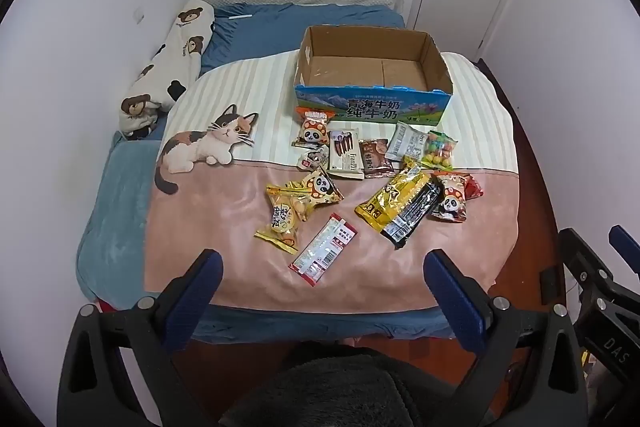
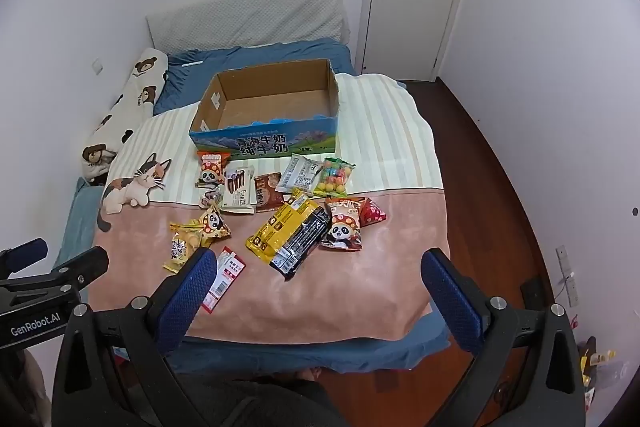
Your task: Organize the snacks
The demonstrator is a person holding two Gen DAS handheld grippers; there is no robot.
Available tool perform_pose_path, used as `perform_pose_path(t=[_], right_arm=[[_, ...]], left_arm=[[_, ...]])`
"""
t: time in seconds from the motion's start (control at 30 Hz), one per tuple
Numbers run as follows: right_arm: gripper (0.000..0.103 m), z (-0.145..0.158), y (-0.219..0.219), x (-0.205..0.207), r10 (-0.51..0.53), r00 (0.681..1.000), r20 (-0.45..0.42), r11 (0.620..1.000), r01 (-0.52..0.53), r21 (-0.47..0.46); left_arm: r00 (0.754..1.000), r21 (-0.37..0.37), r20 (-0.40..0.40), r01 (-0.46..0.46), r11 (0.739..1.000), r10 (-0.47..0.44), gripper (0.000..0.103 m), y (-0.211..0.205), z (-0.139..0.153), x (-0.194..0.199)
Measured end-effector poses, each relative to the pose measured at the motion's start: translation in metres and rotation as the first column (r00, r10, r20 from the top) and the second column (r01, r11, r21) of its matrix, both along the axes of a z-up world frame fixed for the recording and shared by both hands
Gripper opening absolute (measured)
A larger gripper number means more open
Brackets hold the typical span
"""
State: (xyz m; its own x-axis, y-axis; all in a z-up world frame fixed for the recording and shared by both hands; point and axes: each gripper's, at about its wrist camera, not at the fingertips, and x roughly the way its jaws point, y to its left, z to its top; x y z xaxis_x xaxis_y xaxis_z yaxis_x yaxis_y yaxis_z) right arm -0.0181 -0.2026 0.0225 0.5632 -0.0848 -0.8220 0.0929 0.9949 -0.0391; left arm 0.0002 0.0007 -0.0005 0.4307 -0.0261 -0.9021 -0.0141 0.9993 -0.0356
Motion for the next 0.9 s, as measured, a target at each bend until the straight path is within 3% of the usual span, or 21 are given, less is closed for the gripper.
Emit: perform_pose_path(t=[0.9], right_arm=[[0.103,0.019,0.004,-0.015,0.029,0.999,0.039,1.0,-0.03,0.01]], left_arm=[[0.998,-0.003,0.061,-0.028,1.0,0.028,0.103,0.008,0.014,-0.019]])
